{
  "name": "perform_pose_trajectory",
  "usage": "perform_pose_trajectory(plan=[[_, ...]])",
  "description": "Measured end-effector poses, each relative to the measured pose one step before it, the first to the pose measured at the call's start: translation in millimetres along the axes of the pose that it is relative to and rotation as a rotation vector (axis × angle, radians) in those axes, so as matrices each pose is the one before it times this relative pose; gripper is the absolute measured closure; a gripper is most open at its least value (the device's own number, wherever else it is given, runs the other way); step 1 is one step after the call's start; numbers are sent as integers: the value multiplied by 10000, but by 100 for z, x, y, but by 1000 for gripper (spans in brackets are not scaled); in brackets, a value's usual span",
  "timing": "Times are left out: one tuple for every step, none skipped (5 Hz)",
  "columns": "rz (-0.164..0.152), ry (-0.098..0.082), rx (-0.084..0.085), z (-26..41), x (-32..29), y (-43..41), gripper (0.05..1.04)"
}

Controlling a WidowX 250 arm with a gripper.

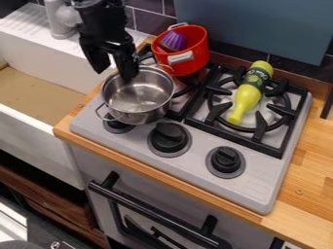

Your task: Put the silver pot in the middle burner

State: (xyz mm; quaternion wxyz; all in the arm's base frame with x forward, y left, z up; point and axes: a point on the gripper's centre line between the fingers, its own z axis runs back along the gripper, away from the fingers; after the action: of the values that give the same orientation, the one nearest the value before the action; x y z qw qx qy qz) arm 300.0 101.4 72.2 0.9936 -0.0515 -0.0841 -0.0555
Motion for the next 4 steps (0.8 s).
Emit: perform_pose_trajectory(plan=[[1,131,-107,-1251,25,-281,85],[134,31,212,-845,26,-151,119],[158,-118,426,-1059,-337,-222,315],[4,-315,182,-270,-121,-150,585]])
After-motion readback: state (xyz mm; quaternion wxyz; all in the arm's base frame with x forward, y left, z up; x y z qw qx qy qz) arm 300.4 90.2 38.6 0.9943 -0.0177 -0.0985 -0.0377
